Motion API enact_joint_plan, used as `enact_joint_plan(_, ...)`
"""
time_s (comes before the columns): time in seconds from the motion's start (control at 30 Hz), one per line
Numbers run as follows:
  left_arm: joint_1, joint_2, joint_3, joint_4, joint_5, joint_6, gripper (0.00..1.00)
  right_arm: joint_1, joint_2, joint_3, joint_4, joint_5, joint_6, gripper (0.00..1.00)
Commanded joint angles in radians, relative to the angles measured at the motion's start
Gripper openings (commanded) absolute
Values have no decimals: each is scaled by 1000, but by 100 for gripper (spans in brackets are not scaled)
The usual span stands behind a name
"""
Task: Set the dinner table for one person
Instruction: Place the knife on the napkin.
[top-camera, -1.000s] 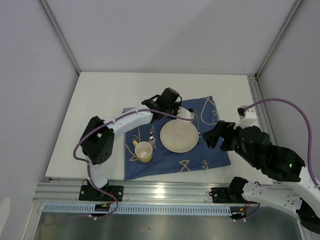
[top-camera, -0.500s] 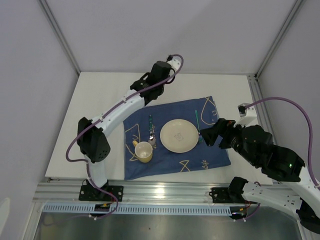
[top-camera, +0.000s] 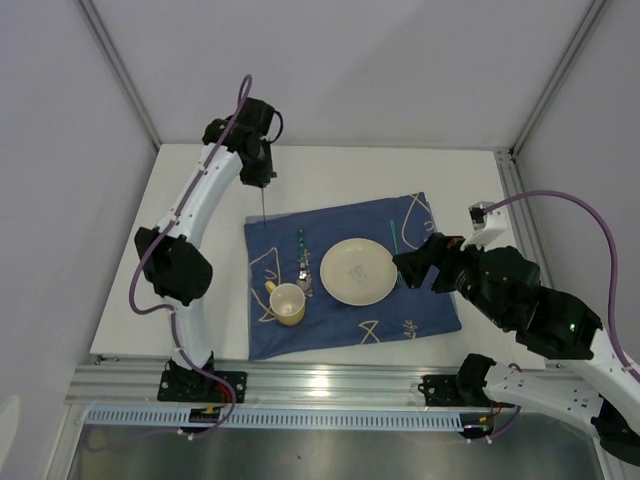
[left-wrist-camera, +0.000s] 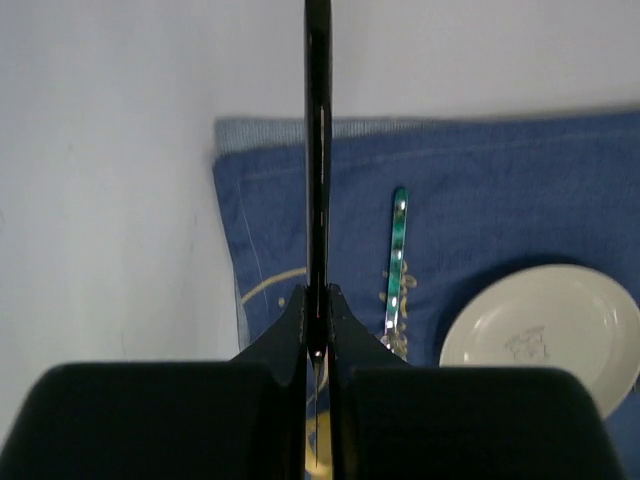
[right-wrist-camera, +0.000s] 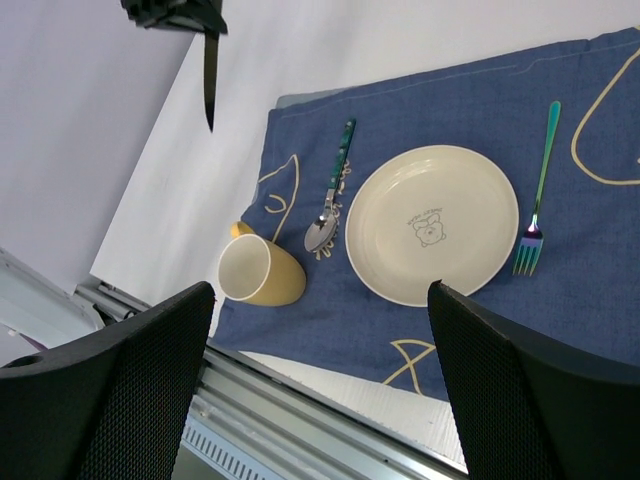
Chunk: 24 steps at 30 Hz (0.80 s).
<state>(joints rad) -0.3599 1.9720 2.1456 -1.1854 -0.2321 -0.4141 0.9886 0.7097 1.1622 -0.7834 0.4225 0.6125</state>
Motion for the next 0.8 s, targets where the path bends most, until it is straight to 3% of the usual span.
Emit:
enact_joint_plan(0.0,18,-113,-130,1,307,-57,0,7,4,-15,65,-10,-19,91)
enact_joint_plan(0.2,52,-116,-257,20,485,0,0,10,11,-27,87,-24,-11,91)
enact_joint_plan(0.43,70,-147,-475,125,553,3,0,21,-1,-47,92,-19,13,90)
enact_joint_plan(0.77,108,-136,-612,277,652,5,0,51,-4,-50,85,-5,33,89)
